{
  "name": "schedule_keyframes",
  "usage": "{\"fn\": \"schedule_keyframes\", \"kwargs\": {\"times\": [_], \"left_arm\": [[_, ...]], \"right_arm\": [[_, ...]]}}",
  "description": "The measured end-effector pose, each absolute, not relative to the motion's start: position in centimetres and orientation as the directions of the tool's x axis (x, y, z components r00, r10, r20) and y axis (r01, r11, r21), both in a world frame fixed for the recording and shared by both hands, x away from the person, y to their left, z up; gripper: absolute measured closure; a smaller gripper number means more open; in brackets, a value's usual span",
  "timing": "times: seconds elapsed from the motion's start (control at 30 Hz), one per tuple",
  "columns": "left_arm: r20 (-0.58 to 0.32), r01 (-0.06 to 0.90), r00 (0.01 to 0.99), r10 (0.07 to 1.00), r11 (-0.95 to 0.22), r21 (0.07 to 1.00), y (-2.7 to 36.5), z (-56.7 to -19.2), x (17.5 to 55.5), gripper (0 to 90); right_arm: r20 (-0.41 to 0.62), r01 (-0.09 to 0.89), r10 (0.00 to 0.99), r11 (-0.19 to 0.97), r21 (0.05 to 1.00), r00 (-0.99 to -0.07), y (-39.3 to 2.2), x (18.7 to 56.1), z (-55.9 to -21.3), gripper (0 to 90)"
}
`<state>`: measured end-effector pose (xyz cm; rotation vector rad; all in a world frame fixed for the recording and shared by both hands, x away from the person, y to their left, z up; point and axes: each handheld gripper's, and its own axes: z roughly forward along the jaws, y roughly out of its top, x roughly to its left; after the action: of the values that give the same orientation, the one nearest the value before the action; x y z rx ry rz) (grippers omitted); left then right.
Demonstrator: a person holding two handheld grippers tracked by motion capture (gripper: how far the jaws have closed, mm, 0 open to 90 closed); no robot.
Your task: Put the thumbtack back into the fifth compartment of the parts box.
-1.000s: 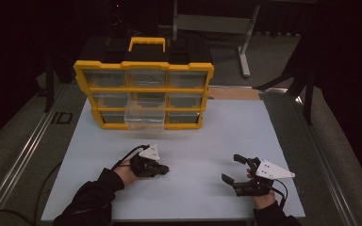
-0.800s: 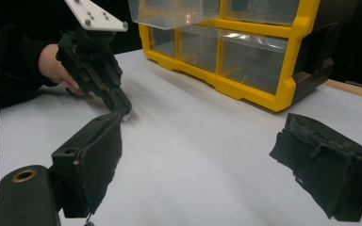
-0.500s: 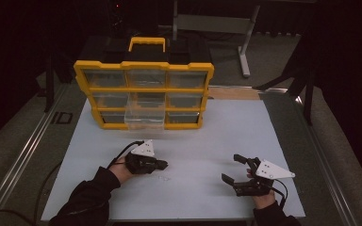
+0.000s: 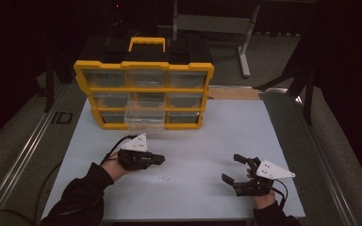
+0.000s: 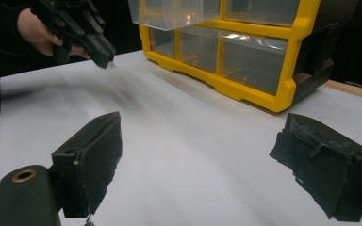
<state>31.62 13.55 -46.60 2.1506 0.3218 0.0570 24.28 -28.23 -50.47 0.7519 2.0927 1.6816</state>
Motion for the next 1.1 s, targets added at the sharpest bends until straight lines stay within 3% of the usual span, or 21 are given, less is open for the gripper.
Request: {"fn": "schedule_keyframes", "kwargs": {"times": [1.1], "left_arm": [[-0.01,0.141,0.958,0.286,-0.444,0.885,18.2,-38.8,34.2,85.4]], "right_arm": [[0.053,0.184,0.597,0.16,0.97,-0.801,-28.1,24.3,-50.6,13.6]]}}
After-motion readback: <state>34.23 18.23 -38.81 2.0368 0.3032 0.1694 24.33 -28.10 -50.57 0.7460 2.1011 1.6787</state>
